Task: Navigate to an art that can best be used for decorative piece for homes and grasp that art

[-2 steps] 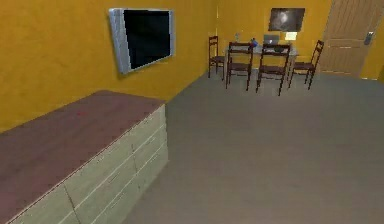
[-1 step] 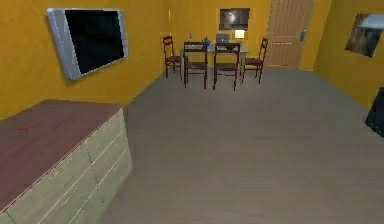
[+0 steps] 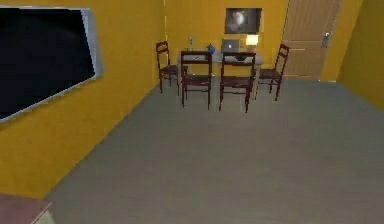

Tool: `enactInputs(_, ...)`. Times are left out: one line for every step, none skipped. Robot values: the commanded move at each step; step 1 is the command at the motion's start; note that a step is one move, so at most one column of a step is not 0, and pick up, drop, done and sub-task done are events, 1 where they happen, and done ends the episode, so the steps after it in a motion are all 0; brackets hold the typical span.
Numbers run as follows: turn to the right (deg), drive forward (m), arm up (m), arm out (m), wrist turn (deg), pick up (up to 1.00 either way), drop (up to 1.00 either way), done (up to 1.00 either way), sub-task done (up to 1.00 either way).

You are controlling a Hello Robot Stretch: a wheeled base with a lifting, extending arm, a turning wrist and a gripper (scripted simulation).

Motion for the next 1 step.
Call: enactInputs(6.0,0.00,0.00,0.00,0.0,0.00,0.00,0.00,0.00)
